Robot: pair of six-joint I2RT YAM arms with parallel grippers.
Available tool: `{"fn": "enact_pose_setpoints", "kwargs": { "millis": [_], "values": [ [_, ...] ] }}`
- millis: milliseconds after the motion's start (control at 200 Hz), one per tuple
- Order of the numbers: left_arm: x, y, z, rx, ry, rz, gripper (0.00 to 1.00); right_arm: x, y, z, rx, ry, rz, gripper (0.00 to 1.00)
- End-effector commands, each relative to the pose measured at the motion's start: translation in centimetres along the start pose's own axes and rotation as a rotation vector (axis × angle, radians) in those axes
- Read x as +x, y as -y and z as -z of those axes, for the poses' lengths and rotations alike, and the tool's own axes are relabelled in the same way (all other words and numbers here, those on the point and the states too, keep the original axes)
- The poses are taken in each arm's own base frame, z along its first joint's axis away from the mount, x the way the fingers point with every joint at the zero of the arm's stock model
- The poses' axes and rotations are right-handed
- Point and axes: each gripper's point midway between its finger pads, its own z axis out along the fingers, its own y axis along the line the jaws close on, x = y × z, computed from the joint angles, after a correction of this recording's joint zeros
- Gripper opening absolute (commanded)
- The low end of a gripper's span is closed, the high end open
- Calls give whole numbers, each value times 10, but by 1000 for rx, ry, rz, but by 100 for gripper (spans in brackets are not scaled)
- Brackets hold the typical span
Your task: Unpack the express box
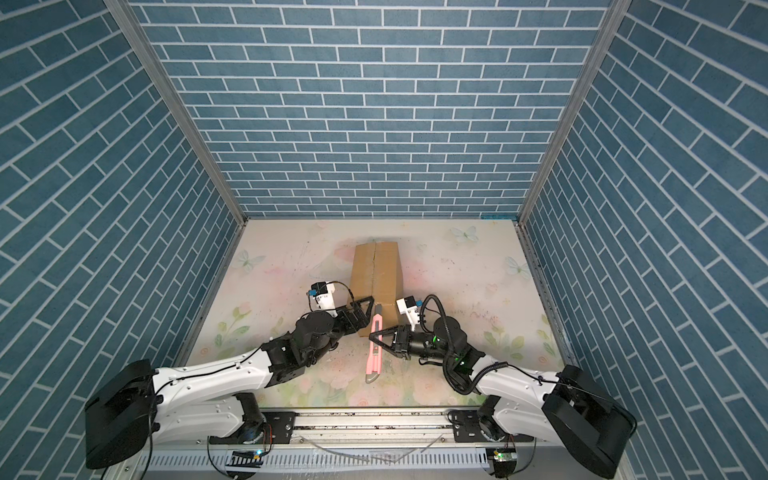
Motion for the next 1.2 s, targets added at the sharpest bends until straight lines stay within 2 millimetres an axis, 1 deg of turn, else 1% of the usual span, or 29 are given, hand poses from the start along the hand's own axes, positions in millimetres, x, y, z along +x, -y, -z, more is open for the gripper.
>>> {"fn": "enact_pose_setpoints", "kwargs": {
  "millis": [0, 415, 625, 925, 1095, 1195],
  "values": [
    [2, 12, 0, 41, -6, 1, 99, -1, -35, -4, -103, -24, 49, 0],
    [4, 14, -1, 45, -6, 1, 100, 2, -38, -6, -115, -45, 62, 0],
    [1, 15, 1, 45, 0, 0, 100, 4, -35, -7, -106, -49, 61, 0],
    [2, 18, 0, 51, -6, -1, 100, 6, -37, -8, -109, -63, 68, 0],
    [1, 18, 1, 54, -4, 1, 100, 7, -31, -6, -83, -55, 67, 0],
    [-2, 18, 5, 57, 1, 2, 100, 6, -28, -2, -68, -38, 72, 0]
  ]
}}
